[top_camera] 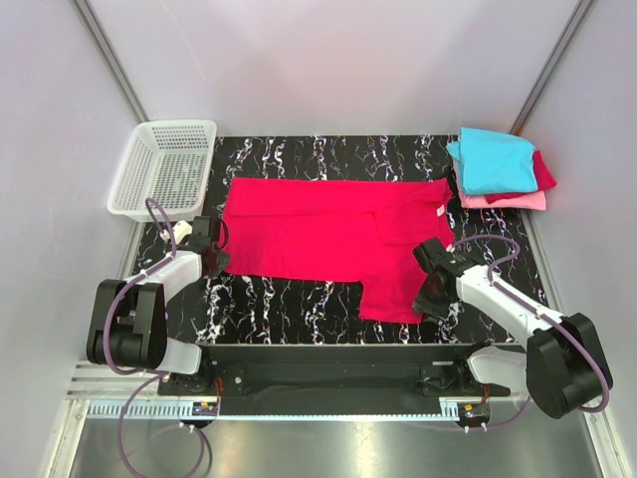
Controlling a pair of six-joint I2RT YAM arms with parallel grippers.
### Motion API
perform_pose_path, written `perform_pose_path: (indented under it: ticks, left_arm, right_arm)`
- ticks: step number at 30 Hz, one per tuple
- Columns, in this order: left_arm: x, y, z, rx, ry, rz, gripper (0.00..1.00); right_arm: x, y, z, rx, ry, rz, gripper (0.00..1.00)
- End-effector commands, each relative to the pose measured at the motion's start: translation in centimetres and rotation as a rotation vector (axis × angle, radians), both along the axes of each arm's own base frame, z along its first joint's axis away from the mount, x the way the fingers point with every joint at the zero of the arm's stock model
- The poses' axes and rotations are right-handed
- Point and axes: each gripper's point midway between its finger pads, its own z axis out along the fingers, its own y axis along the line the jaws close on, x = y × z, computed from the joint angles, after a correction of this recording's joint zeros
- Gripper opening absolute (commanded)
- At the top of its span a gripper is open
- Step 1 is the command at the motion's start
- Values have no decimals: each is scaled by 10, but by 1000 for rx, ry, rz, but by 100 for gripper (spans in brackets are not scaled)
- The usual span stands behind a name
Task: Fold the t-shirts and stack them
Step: Fold the tshirt
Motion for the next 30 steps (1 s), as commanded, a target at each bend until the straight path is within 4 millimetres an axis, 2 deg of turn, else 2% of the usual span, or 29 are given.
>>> perform_pose_path:
  ticks: [1, 4, 9, 20, 25, 27, 30]
  left_arm:
    - [7, 0, 6, 1, -29, -9, 0]
    - [7, 0, 7, 1, -30, -10, 0]
    - [8, -1, 10, -6, -41, -11, 0]
    - [8, -3, 12, -17, -52, -20, 0]
    - [10, -6, 13, -30, -57, -30, 0]
    - [10, -7, 13, -33, -57, -33, 0]
    - [10, -7, 12, -33, -55, -39, 0]
  right_arm:
    - [7, -2, 5, -28, -20, -13, 30]
    - [7, -2, 4, -27, -20, -15, 32]
    - [8, -1, -4, -28, -10, -6, 40]
    - [21, 10, -10, -16, 6, 10, 38]
    - [25, 11, -11, -19, 8, 15, 27]
    - [26, 11, -10, -22, 6, 14, 14]
    - [27, 11, -10, -22, 2, 17, 0]
